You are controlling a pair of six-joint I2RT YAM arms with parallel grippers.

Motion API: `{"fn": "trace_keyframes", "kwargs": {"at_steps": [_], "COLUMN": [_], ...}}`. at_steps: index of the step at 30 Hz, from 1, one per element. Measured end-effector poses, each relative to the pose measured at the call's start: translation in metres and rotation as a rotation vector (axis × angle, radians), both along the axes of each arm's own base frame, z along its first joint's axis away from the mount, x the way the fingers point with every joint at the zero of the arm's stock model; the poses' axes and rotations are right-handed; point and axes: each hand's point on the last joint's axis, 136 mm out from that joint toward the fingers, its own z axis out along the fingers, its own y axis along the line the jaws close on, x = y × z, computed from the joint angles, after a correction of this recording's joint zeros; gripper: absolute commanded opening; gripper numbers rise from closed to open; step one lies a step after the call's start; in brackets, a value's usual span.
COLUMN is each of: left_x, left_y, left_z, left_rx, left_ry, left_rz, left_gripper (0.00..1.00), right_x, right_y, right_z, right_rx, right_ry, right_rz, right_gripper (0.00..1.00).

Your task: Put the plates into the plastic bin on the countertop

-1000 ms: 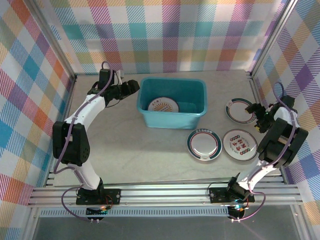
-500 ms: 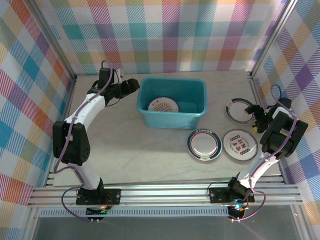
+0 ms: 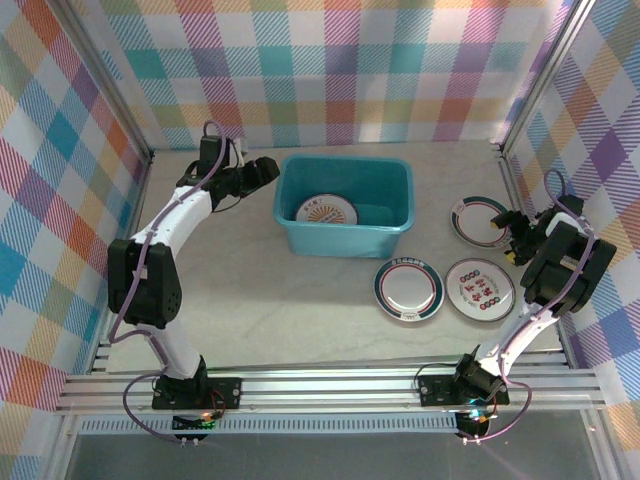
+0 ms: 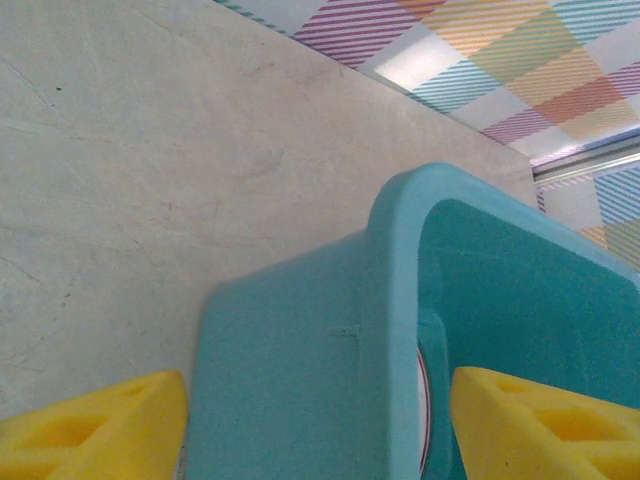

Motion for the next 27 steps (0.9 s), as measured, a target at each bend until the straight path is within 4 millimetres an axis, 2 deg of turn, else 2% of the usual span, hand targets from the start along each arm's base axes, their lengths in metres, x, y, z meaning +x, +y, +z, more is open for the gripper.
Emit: {"fn": "trace_keyframes", "kwargs": {"at_steps": [9,13,18,23,27], "left_x": [0.000,0.004,0.008,0.015,0.015], "left_y": [-0.002,-0.004,-0.007,-0.011,-0.012], "left_z": [-0.005,-0.008,-0.016,-0.014,-0.015], "left_rx": [-0.010,-0.018,-0.035,-0.046,-0.047], "left_ry": [0.019,0.021,0.034,0.030,0.033], "left_rz": [0.005,0.006,0.000,-0.015,-0.022], "left_gripper": [0.70,0.70,0.70,0.70,0.70], "right_x": [0.002,0.010,0.010,0.010,0.011], "right_y": [0.000,0.005,0.011,0.011,0.009], "right_z": [0.003,0.006,0.005,0.005,0.006], "right_rx": [0.006,0.006,0.010,0.010,0.001], "right_ry": [0.000,-0.029,-0.021,-0.019,-0.020], "right_rz": [-0.010,0.012,0.025,0.021,0.018], "right_gripper": [0.86,0.86,0.85,0.82,0.74]}}
